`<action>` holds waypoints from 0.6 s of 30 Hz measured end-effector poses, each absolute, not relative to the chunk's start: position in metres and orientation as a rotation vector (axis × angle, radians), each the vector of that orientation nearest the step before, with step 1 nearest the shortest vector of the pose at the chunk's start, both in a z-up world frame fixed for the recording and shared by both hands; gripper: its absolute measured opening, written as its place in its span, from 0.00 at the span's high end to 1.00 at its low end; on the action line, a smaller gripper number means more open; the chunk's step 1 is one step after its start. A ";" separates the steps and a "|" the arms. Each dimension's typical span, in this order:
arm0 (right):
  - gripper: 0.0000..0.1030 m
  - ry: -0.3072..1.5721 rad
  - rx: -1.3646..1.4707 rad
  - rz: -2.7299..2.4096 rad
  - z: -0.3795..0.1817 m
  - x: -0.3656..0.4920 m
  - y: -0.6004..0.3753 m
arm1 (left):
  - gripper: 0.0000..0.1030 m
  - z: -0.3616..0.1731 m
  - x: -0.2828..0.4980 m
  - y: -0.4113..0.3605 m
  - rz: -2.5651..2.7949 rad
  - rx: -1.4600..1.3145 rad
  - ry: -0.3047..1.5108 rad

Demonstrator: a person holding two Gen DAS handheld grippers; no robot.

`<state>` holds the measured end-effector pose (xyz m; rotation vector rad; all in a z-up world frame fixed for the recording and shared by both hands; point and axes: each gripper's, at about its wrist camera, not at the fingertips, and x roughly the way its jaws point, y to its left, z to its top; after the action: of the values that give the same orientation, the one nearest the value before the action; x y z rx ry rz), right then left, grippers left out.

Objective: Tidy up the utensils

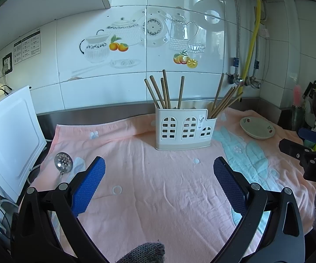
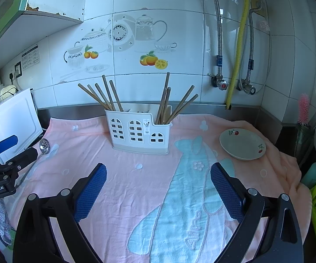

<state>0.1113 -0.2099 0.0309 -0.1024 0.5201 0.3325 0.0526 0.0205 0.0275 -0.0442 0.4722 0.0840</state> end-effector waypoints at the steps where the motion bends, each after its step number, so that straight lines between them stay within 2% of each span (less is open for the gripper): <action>1: 0.10 0.520 -0.102 0.333 0.031 0.111 -0.210 | 0.05 0.028 0.052 0.020 0.084 -0.043 0.472; 18: 0.10 0.522 -0.102 0.332 0.030 0.111 -0.211 | 0.05 0.028 0.052 0.019 0.074 -0.049 0.472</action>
<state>0.1108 -0.2111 0.0302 -0.1017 0.5218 0.3322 0.0517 0.0185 0.0281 -0.0492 0.4725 0.0736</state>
